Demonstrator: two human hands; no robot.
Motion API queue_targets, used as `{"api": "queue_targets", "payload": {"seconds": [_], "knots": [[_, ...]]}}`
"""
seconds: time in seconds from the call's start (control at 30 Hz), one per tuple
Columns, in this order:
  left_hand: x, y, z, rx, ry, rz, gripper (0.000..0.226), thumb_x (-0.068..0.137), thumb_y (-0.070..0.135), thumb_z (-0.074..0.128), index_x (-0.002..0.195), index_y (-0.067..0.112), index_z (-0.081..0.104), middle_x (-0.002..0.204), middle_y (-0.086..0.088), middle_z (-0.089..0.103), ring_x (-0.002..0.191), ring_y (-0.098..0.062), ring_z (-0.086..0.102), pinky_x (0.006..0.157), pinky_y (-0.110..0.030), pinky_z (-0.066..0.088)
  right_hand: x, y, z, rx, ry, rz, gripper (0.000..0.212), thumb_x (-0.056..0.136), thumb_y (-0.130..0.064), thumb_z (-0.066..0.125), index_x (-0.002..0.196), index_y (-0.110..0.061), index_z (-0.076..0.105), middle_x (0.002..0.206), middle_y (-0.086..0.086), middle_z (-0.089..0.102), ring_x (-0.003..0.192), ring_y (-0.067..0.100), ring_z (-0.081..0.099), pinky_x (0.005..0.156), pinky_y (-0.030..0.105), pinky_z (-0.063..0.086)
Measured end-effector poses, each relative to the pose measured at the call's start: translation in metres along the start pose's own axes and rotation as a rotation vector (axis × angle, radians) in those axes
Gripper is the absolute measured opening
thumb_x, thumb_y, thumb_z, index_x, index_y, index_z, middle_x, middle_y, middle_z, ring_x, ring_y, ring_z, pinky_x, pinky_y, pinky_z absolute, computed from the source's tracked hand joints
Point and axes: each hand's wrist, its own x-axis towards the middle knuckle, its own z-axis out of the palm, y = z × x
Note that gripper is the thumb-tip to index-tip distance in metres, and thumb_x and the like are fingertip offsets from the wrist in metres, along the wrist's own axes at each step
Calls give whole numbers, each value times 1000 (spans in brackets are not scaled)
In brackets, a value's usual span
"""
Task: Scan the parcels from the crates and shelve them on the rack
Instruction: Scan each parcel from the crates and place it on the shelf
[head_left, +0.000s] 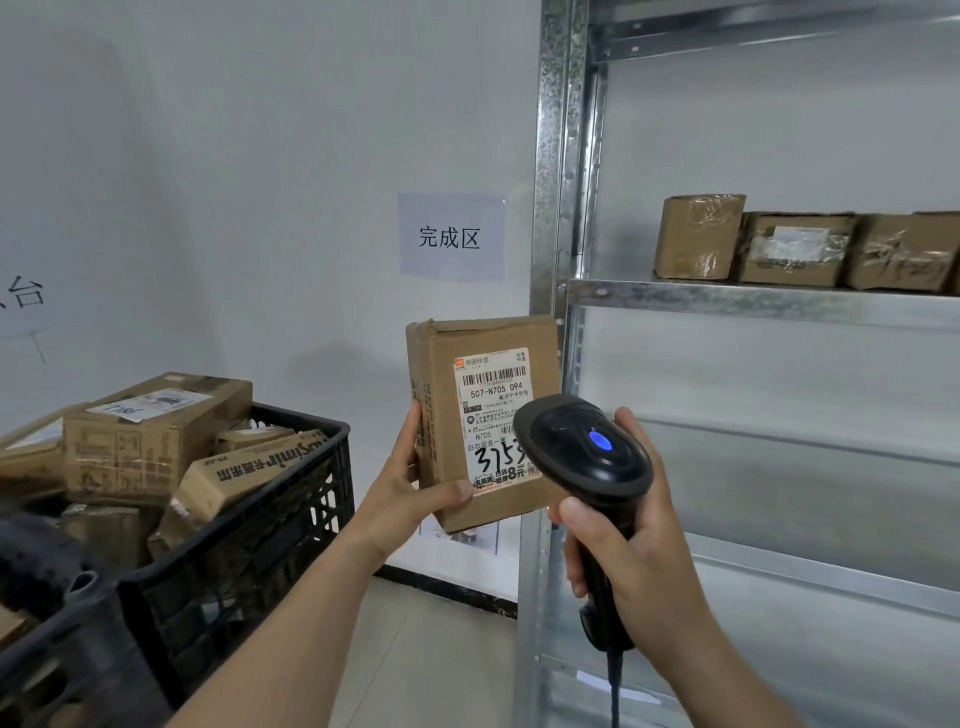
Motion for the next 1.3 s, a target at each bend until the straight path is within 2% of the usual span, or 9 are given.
{"api": "queue_targets", "payload": {"seconds": [0.2,0.33,0.43,0.6,0.77,0.9,1.1,1.2,1.3], "knots": [[3,8,9,-14,-49,-30,94,80,25,77,145,57,16,125,3,60,113,-11,59,72,-10,51,11,5,-16,-84,100,-61,100,56,-37,83,127,-77,24,91,-6,64,77,16,58,75,39,53],[8,19,14,-75,-130,-40,91,63,53,68,144,53,26,118,9,68,104,-10,66,91,-36,53,21,5,-34,-184,203,-76,101,53,-42,81,132,-71,25,110,6,61,95,22,53,98,56,48],[14,32,23,-114,-203,-36,79,62,58,59,138,49,38,115,17,68,100,-10,68,82,-36,56,24,3,-46,-261,272,-89,99,56,-39,80,127,-77,23,120,13,63,102,28,60,100,61,47],[25,49,44,-140,-294,-48,53,71,60,52,123,50,51,110,15,69,101,-19,67,90,-48,55,26,2,-63,-248,364,-119,104,66,-14,88,133,-66,28,120,-13,65,98,19,69,93,60,52],[33,71,87,-118,-397,-23,42,81,54,46,122,46,53,101,14,70,93,-17,69,82,-42,58,18,-15,-82,-260,481,-160,98,60,-20,80,133,-60,29,118,-39,56,122,23,58,96,62,50],[34,92,133,-68,-446,24,53,78,72,47,125,50,52,112,9,68,103,-18,66,83,-46,58,4,-26,-119,-271,577,-174,97,55,-31,84,128,-68,32,123,-31,57,120,33,58,95,63,49],[18,137,220,12,-361,194,49,90,60,41,132,37,52,111,14,64,87,5,61,53,-2,44,-23,-53,-195,-340,717,-196,96,61,-24,83,128,-66,29,123,-25,58,121,30,58,94,61,50],[6,158,269,2,-426,311,52,86,57,47,134,39,43,113,20,59,79,22,57,62,-2,44,-39,-71,-242,-351,785,-215,98,69,-11,85,138,-53,29,128,-11,59,120,34,58,93,58,52],[-2,171,320,-21,-618,416,88,69,67,70,143,47,28,124,34,55,106,18,53,80,-10,48,-54,-92,-291,-380,866,-259,99,61,-25,85,139,-51,31,132,-1,60,120,37,57,92,61,52]]}}
